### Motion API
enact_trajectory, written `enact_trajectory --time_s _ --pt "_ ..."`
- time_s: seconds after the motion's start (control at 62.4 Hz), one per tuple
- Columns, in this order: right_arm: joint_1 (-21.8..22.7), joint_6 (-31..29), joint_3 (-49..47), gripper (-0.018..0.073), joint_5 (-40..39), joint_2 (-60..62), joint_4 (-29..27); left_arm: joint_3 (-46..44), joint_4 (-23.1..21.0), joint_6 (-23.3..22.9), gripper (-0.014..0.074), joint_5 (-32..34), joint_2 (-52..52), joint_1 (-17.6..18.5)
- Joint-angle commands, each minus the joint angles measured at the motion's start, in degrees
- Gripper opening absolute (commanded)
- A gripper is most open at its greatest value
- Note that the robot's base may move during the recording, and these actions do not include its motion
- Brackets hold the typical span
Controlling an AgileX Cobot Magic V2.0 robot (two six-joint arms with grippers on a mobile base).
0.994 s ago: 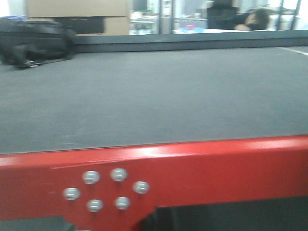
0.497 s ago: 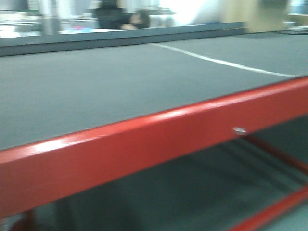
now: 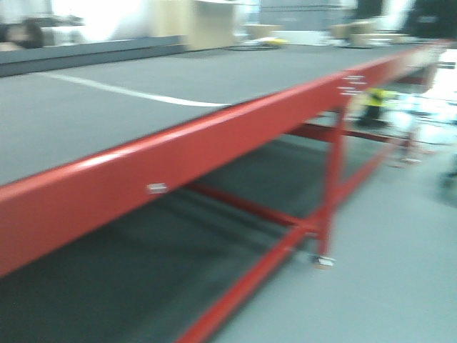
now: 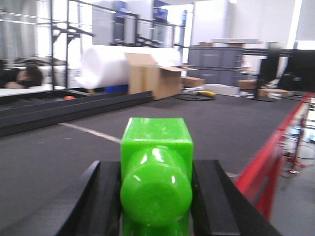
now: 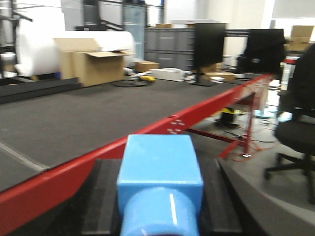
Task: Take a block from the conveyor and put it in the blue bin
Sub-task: 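Drive the base away from the conveyor holding both blocks, then drive the base toward the steel shelves of blue bins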
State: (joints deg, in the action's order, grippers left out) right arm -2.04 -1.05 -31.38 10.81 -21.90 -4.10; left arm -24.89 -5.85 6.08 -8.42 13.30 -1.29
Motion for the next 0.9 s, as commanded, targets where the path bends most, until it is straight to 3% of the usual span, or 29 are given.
enact_trajectory --time_s 0.0,0.882 --pt "0.01 -0.56 -0.37 -0.0154 -0.96 0.27 0.29 0.01 -0.45 -0.20 -0.0111 0.77 -0.08 0.30" --pt "0.01 -0.56 -0.37 -0.0154 -0.96 0.27 0.29 0.01 -0.45 -0.20 -0.0111 0.77 -0.08 0.30"
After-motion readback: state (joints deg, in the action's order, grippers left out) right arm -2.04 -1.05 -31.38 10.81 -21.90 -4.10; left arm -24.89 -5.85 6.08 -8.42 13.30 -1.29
